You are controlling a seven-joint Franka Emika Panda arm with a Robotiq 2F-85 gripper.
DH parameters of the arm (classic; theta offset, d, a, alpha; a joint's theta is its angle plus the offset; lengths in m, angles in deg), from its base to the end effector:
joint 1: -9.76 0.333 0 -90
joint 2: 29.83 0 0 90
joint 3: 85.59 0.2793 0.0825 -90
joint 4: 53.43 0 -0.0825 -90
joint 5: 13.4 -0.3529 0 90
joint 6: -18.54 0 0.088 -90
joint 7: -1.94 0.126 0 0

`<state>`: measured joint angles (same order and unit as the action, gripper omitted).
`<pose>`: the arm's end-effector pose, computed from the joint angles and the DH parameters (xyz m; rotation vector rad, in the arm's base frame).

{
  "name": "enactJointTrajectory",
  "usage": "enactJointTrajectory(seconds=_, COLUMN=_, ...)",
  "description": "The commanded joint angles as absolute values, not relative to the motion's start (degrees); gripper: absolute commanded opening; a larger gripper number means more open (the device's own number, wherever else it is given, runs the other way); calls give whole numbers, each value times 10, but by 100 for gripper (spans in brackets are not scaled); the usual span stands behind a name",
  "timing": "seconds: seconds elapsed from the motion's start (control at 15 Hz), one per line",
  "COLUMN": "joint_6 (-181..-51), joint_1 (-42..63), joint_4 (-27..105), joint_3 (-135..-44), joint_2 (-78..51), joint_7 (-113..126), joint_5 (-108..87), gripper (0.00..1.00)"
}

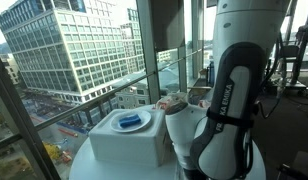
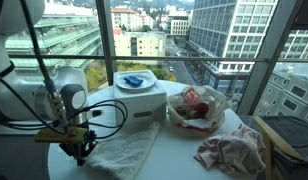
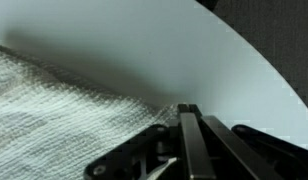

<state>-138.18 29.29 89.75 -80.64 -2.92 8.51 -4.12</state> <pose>0.3579 0.1757 0.0693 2.9742 0.7026 -0.3345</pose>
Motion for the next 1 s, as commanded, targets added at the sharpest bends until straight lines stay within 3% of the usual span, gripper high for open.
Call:
enactJointTrajectory(seconds=0.0, joint_6=-1366, joint_1=275, joint_4=958, joint_3=-796, joint_2=-126, joint_7=101, joint_5=-59, gripper=1)
enactJointTrajectory(seconds=0.27, joint_6=-1359, joint_1=250, joint_4=990, joint_3=-795, joint_2=-188, joint_7=103, joint_5=-78, gripper=1)
enactJointTrajectory(seconds=0.93, joint_6=-1315, joint_1=166, joint_4=983, joint_3=-916, joint_2=-274, joint_7=298, joint_5=112, gripper=1)
